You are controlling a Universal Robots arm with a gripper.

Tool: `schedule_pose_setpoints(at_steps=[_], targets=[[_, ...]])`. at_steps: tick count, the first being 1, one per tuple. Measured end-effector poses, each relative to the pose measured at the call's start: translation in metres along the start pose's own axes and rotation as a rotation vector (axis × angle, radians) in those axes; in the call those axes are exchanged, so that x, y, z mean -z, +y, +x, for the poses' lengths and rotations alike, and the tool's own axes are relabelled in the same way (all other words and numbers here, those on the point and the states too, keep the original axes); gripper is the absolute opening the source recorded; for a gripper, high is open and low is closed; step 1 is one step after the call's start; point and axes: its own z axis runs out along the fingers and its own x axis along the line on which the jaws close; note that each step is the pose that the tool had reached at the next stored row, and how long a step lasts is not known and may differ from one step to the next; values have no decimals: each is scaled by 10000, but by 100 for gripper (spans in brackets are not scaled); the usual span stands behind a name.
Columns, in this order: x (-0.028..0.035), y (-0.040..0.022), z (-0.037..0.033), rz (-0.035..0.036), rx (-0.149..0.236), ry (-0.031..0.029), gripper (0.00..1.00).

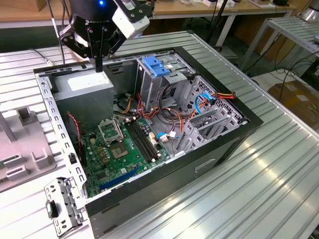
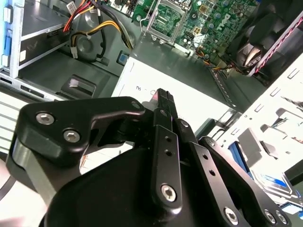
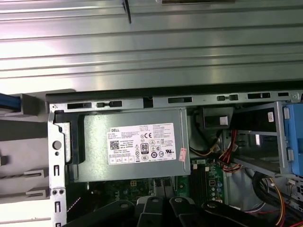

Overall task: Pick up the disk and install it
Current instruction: 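Reach for the disk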

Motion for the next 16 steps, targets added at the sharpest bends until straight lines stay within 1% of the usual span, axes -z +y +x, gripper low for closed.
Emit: schedule_pose_setpoints(at_steps=[3, 9, 16], targets=[[1, -3, 37, 0, 0, 0, 11], [2, -7, 85, 0, 0, 0, 11], [5, -13, 174, 1, 0, 0, 11]])
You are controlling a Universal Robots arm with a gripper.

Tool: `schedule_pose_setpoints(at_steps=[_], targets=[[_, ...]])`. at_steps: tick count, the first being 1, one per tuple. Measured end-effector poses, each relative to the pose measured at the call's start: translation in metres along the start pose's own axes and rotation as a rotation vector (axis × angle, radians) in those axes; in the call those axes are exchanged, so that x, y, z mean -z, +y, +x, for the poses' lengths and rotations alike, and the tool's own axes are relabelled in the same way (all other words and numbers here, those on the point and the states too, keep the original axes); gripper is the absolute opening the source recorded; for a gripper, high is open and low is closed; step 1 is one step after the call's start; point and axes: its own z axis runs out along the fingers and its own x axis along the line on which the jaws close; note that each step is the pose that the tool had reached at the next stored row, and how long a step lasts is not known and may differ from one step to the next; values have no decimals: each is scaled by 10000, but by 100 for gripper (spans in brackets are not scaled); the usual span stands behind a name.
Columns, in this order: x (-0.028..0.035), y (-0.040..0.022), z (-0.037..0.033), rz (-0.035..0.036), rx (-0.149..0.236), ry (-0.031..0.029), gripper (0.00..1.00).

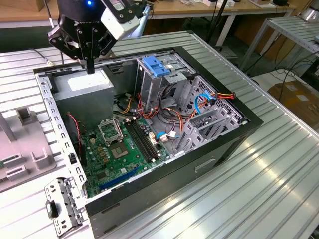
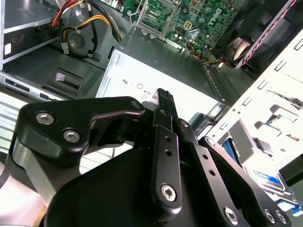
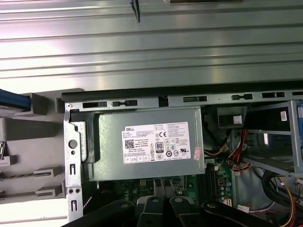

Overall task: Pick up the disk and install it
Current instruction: 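Reach for the disk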

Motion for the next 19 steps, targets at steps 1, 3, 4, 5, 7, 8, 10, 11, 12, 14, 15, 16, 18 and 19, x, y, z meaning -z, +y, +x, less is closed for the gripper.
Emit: schedule_pose_setpoints(at_steps=[1, 3, 4, 5, 7, 8, 10, 11, 12, 14, 15, 16, 18, 19], targets=[[0, -1, 8, 0, 0, 0, 11], [0, -2, 23, -1, -1, 0, 11], [1, -2, 31, 0, -1, 0, 11], [1, -3, 45, 0, -1, 0, 11], [1, -5, 73, -1, -1, -1, 11], [2, -7, 87, -1, -1, -1, 11], [3, -8, 109, 0, 0, 0, 11], [3, -9, 117, 0, 0, 0, 11], [3, -10, 132, 0, 0, -1, 11], [4, -12, 159, -1, 0, -1, 11], [4, -13, 168, 0, 0, 0, 11], [5, -14, 190, 0, 0, 0, 11], [6, -16, 215, 0, -1, 0, 11], [6, -17, 226, -1, -1, -1, 11]])
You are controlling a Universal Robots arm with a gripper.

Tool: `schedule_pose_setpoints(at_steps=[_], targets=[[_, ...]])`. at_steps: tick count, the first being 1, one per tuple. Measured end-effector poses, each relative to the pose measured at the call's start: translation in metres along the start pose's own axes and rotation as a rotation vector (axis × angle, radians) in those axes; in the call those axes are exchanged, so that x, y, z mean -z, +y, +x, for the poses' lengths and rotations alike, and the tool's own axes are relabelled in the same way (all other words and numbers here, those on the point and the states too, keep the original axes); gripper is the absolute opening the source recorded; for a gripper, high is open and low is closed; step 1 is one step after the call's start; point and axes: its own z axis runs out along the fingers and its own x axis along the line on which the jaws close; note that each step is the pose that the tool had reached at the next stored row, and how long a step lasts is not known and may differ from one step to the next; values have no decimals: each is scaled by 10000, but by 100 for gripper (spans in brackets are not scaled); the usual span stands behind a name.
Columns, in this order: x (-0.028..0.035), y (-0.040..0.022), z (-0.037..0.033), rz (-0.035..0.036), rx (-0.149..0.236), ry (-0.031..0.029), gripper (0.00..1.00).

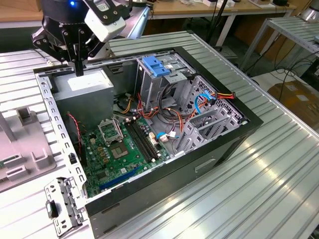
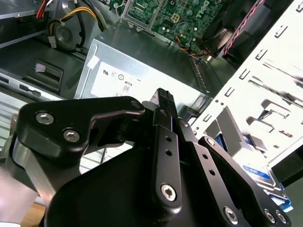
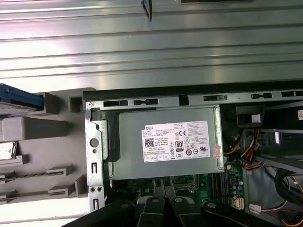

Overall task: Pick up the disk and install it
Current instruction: 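Reach for the disk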

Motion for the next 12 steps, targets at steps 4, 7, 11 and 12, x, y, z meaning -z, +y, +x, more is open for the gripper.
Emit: schedule_pose_setpoints(at_steps=[4, 7, 11, 12], targets=[[1, -3, 41, 0, 0, 0, 11], [2, -5, 71, 1, 0, 0, 11], [4, -10, 137, 1, 1, 1, 11], [4, -11, 148, 0, 0, 0, 11]])
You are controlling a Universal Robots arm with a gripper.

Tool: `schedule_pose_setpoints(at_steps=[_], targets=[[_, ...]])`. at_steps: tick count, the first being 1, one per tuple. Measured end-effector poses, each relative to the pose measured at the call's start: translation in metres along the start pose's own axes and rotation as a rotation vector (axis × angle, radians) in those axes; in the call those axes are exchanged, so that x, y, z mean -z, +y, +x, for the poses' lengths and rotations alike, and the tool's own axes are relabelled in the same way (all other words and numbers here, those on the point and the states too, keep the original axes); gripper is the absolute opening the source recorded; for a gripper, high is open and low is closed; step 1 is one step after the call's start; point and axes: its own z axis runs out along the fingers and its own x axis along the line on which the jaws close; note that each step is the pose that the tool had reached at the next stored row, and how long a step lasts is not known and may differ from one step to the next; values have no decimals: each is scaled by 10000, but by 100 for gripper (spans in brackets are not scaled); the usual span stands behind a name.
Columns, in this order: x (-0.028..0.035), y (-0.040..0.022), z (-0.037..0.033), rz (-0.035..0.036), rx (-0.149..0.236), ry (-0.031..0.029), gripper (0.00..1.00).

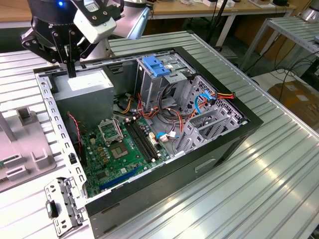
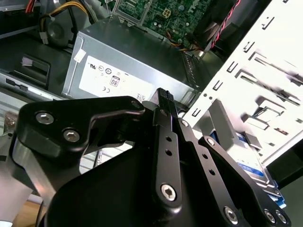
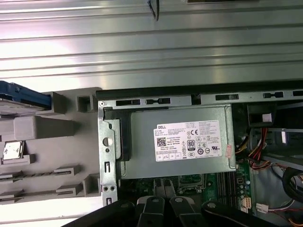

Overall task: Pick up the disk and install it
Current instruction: 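Reach for the disk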

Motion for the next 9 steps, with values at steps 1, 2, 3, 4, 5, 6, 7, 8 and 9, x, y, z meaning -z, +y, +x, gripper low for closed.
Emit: schedule_pose_setpoints(at_steps=[1, 2, 3, 4, 5, 6, 7, 8, 9], targets=[[0, -1, 15, 0, 0, 0, 11], [1, -2, 29, 0, 0, 0, 11], [1, -3, 38, 0, 0, 0, 11], [1, -4, 47, 0, 0, 0, 11], [1, -4, 57, 0, 0, 0, 11], [2, -5, 71, -1, 0, 0, 11], [3, -7, 90, 0, 0, 0, 11], [3, -8, 103, 0, 0, 0, 11], [3, -9, 113, 0, 1, 0, 11]])
